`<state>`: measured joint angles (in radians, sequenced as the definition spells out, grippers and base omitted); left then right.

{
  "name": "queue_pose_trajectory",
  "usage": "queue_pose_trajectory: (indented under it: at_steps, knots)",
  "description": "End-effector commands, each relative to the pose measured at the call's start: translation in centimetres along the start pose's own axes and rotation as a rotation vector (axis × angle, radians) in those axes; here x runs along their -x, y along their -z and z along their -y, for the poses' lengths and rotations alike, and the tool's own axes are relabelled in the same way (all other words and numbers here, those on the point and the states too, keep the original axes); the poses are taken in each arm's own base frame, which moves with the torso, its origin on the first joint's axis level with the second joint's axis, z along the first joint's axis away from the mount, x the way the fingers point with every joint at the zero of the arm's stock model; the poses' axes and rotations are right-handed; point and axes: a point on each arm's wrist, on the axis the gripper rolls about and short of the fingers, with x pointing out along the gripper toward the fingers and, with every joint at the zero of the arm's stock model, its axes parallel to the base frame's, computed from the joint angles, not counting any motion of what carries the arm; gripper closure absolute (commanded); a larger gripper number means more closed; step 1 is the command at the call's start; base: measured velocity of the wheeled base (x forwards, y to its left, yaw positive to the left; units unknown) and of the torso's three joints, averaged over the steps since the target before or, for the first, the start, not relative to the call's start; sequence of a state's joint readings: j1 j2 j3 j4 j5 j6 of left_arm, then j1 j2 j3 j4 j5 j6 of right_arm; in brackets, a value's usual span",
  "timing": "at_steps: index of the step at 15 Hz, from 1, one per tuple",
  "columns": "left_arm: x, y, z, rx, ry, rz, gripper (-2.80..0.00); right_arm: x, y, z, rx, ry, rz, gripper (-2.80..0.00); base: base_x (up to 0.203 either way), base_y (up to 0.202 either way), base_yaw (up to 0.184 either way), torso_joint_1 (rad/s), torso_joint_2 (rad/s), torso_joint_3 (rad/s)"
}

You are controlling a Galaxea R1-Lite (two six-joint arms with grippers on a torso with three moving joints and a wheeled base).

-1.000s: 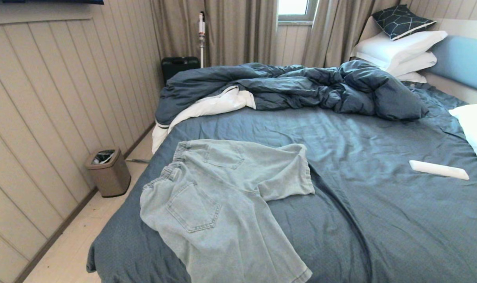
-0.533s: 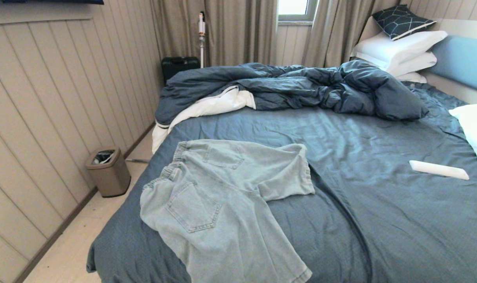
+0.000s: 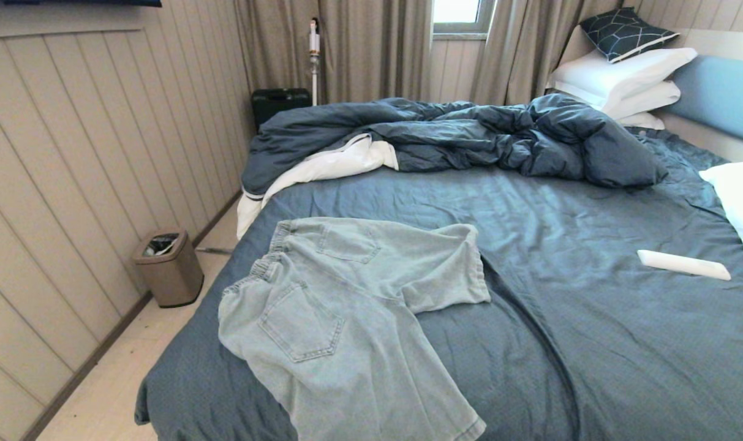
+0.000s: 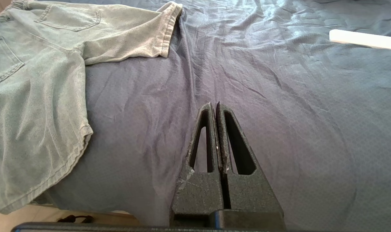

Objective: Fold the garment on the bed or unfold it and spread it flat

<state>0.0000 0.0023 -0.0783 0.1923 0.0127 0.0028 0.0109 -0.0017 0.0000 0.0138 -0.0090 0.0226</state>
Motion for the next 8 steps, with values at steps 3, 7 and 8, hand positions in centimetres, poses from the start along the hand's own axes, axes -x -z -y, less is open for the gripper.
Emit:
queue_pose_trajectory:
  at_steps: [3, 7, 8]
  knots:
    - [-0.02, -0.01, 0.00, 0.003, -0.001, -0.002, 0.00, -0.01, 0.00, 0.00, 0.000, 0.002, -0.002, 0.00, 0.000, 0.000, 0.000, 0.000, 0.00, 0.000]
    - [-0.03, 0.03, 0.00, 0.004, -0.001, -0.003, 0.00, -0.01, 0.01, 0.00, -0.008, 0.003, -0.003, 0.00, 0.000, 0.000, 0.000, 0.000, 0.00, 0.000]
    - [-0.01, -0.01, 0.00, 0.004, -0.001, -0.001, 0.00, -0.02, 0.01, 0.00, -0.008, 0.005, -0.005, 0.00, 0.000, 0.000, 0.000, 0.000, 0.00, 0.000]
